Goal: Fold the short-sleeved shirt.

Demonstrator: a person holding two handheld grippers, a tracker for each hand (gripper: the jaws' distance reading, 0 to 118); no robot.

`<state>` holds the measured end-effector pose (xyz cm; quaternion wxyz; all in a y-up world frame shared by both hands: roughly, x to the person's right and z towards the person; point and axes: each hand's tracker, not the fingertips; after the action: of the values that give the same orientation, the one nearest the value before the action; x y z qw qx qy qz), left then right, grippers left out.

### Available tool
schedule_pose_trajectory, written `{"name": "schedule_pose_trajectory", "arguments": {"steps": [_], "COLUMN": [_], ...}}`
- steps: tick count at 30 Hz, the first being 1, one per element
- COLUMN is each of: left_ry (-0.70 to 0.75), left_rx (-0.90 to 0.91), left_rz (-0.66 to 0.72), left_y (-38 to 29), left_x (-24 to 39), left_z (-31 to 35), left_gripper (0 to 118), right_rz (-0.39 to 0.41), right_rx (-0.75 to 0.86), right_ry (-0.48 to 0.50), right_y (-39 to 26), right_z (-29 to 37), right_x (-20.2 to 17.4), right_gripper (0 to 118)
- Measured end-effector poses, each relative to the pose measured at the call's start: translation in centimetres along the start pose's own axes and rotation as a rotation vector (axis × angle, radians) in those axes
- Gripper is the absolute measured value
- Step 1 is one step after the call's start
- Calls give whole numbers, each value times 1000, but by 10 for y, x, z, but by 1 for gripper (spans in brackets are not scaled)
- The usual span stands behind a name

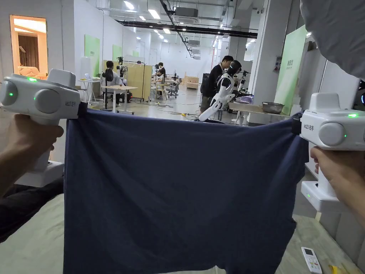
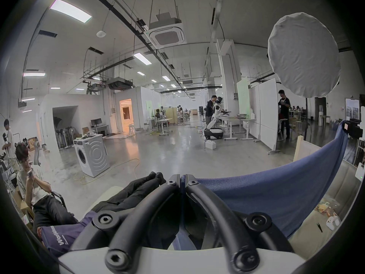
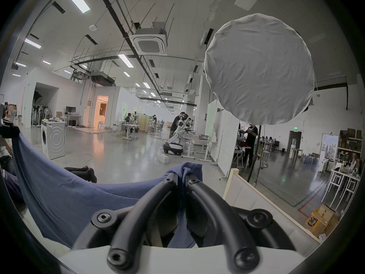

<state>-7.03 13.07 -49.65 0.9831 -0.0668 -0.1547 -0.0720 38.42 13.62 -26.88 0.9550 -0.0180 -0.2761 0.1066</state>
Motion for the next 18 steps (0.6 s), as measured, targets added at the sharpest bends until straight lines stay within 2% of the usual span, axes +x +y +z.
{"name": "schedule_pose_trajectory", "arguments": {"steps": [9,13,14,17,18], "left_ry": [12,2,-2,-17,-22], "left_rx": [-17,-48,-56,-99,-105], "left_rz": [-46,-34,-30,-22,-24], "left_y": [-24,-55,-63,-91,-75], "left_x": [2,1,1,5,4], "left_z": [-45,-53,-54,-45,-47], "left_gripper": [4,4,4,4,4], "right_rz": [-20,12,5,1,-6], "right_rx": [-7,-22,-58,-71,-70], "right_ry": [-24,-23,32,24,107], "right_y": [-28,-30,-47,-52,-87], "right_z": [-36,-35,-43,-40,-27], "right_x": [-17,-18,-23,-20,-29], "right_gripper": [6,6,6,6,6]}}
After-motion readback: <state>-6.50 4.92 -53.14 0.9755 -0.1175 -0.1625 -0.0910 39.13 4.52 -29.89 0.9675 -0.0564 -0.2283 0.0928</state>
